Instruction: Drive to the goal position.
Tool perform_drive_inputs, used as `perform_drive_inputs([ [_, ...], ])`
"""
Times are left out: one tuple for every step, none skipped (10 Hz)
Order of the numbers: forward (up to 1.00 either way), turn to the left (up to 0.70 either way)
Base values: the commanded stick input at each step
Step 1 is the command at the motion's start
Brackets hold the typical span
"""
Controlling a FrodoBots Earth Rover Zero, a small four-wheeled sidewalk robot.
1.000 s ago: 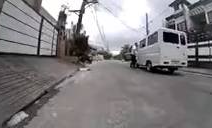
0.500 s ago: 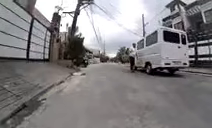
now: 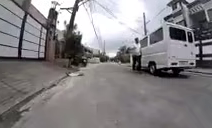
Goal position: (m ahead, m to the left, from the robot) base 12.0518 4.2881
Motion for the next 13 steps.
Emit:
perform_drive_inputs([
  [1.0,0.0],
  [1.0,0.0],
  [1.0,0.0],
  [1.0,0.0],
  [1.0,0.0],
  [1.0,0.0],
  [1.0,0.0],
  [1.0,0.0],
  [1.0,0.06],
  [1.0,0.14],
  [1.0,0.27],
  [1.0,0.04],
  [1.0,0.0],
])
